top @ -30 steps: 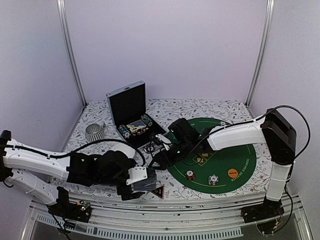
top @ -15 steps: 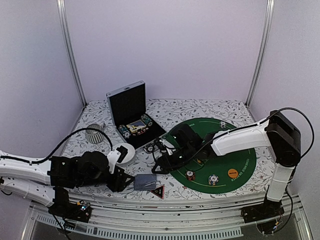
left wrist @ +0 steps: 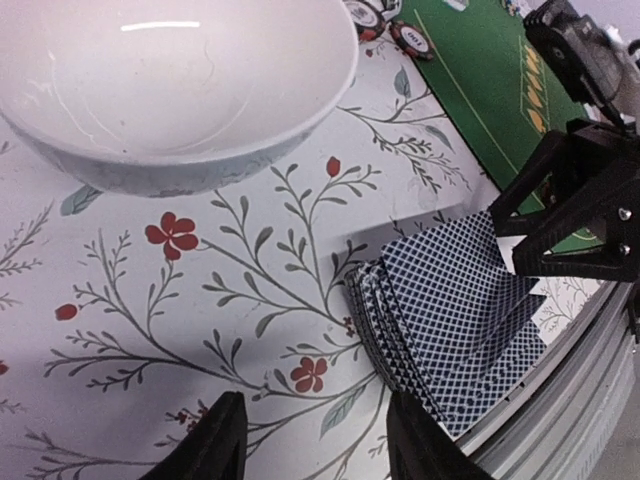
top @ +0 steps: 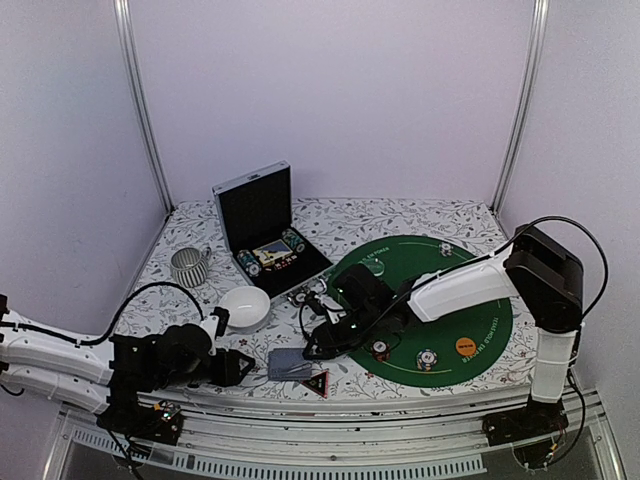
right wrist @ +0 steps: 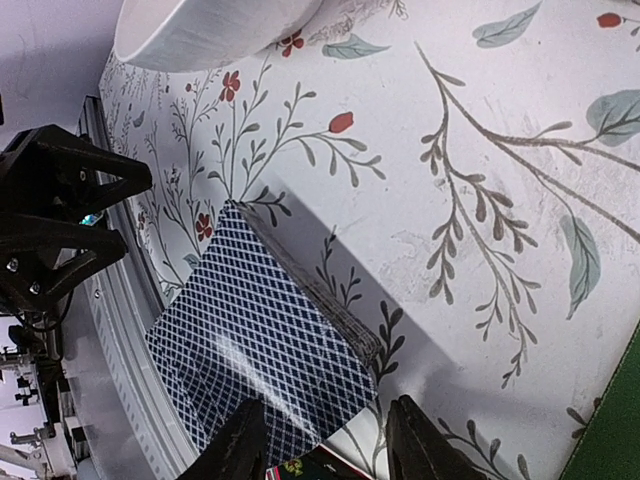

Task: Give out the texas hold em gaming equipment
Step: Adjust the face-down deck piles at the center of the board, then pick up the face-down deck piles from the center of the board.

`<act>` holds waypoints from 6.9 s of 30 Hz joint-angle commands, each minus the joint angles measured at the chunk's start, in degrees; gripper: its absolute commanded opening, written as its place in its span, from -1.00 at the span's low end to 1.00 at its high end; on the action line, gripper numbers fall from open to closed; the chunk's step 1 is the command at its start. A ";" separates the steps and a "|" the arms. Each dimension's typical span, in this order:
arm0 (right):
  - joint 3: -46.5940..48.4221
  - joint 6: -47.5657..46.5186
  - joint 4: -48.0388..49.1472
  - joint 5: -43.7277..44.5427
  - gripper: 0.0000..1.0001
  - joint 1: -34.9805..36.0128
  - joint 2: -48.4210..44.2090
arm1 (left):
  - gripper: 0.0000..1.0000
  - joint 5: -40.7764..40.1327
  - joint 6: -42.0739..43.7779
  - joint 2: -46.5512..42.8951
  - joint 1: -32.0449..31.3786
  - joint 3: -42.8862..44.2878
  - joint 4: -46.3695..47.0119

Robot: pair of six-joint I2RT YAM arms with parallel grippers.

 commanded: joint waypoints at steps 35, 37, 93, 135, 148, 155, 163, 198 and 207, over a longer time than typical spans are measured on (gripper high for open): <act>7.38 -4.68 -2.37 1.05 0.10 1.07 3.85 | -0.14 12.81 1.63 10.57 7.80 -0.96 19.38; 7.89 -8.66 -4.86 1.83 0.25 0.27 2.02 | -0.08 11.76 2.51 7.25 7.80 -0.54 15.69; 34.59 -66.28 -29.39 5.63 0.98 6.32 16.94 | 0.53 2.05 11.10 -13.06 9.94 2.76 -6.27; 7.23 2.86 -4.95 3.48 0.41 1.87 -0.45 | 0.41 10.04 21.01 2.60 1.79 6.75 -1.47; 4.18 3.78 -2.14 2.96 0.35 0.65 0.27 | 0.96 22.68 63.65 -0.34 -0.64 14.56 2.71; 1.94 3.93 0.18 1.70 0.38 0.06 0.95 | 0.96 18.10 81.83 8.78 -0.54 22.06 -13.37; -0.27 4.43 3.06 1.76 0.41 -0.81 -0.26 | 0.96 18.34 77.78 23.40 0.78 26.97 -14.24; -3.53 4.70 5.10 1.42 0.43 -2.07 -4.56 | 0.71 30.89 76.17 37.09 10.79 32.23 -19.77; -3.36 3.56 4.31 2.48 0.44 -2.33 -5.75 | 0.89 24.54 72.69 36.90 10.77 31.85 -18.05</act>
